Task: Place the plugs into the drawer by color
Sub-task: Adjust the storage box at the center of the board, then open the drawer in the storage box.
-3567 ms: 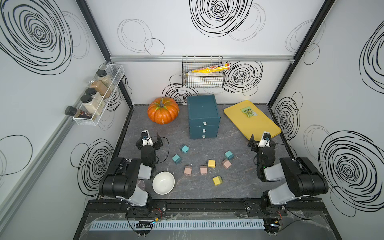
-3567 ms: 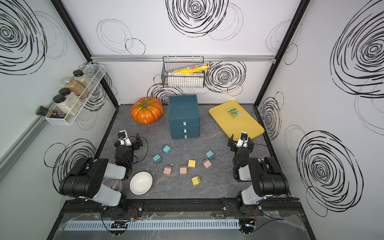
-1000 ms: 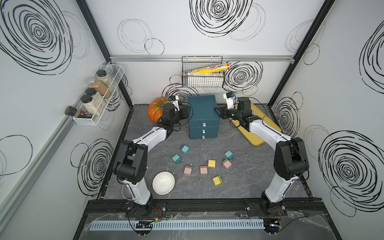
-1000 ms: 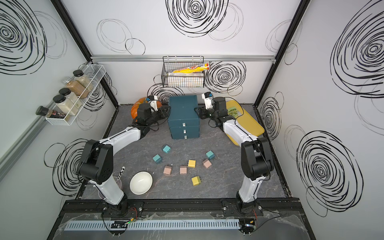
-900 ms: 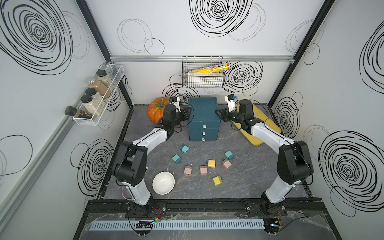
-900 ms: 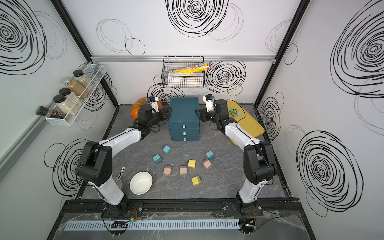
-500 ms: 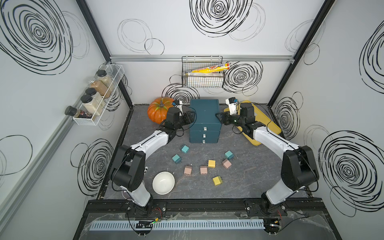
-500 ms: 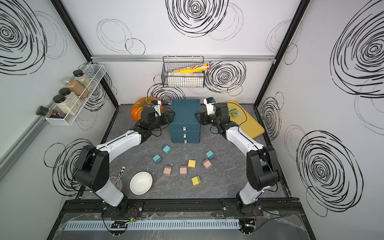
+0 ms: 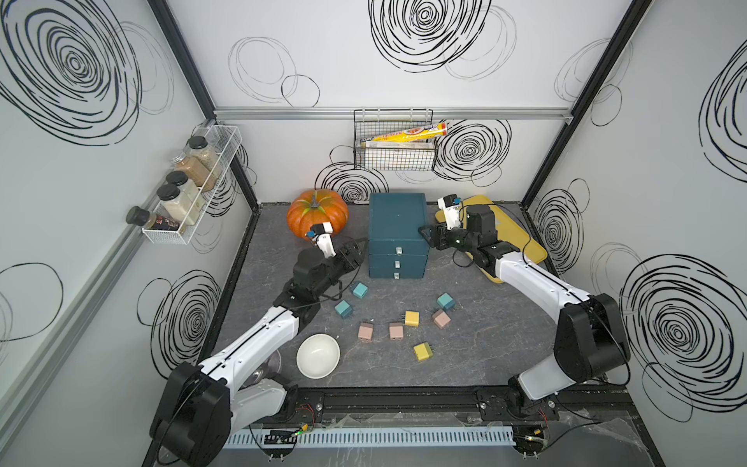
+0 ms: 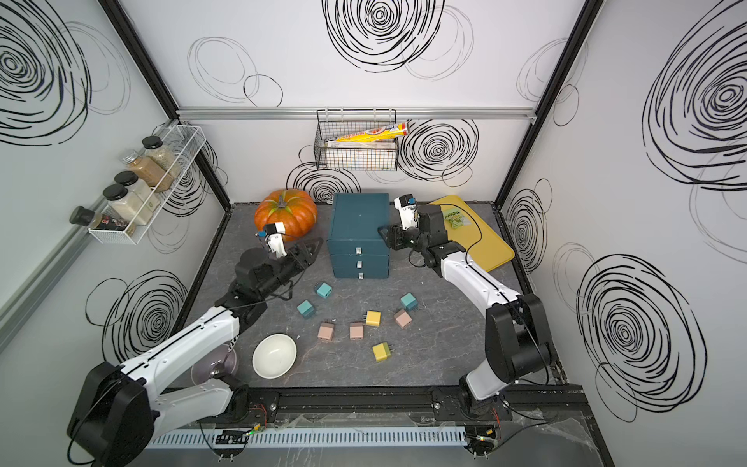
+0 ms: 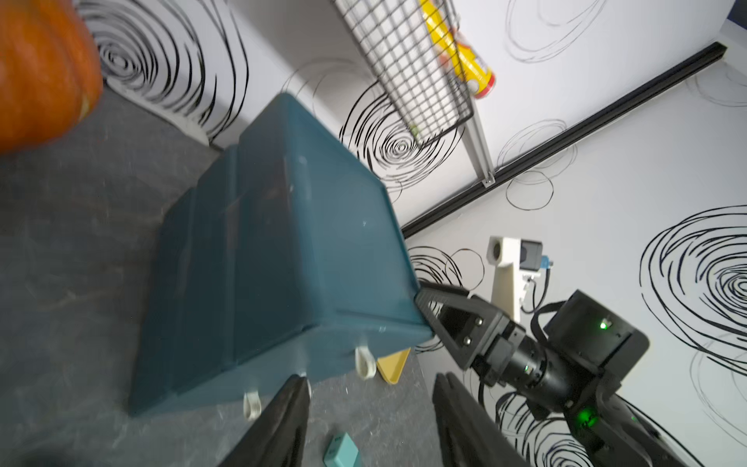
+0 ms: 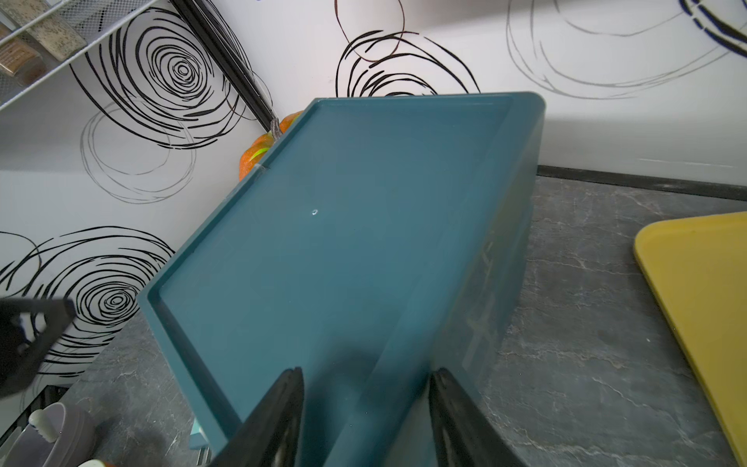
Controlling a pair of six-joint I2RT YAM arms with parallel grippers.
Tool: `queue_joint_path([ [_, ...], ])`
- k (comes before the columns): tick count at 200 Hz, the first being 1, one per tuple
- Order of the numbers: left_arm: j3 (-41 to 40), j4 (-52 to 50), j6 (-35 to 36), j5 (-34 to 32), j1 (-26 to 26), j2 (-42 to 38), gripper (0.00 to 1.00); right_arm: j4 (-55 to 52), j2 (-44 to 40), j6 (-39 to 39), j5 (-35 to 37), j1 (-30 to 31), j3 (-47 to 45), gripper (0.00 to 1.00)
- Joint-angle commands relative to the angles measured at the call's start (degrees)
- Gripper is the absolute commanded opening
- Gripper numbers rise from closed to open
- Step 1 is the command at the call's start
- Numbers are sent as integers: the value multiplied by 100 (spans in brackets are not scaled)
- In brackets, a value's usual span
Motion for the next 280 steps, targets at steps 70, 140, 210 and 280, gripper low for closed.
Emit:
queue_joint_path([
  [70, -485, 2877, -1178, -918, -1220, 1279, 54, -511, 152, -189, -451, 19, 112, 57],
  [140, -144, 3814, -1467, -1004, -1330, 2392, 45, -458, 181, -192, -437, 19, -12, 50],
  [210, 169, 4174, -1547, -1269, -1379, 3031, 36, -407, 219, -220, -280, 19, -94, 45],
  [280, 395, 4034, -1475, -1411, -1315, 3238, 34, -340, 194, -177, -332, 20, -140, 43],
])
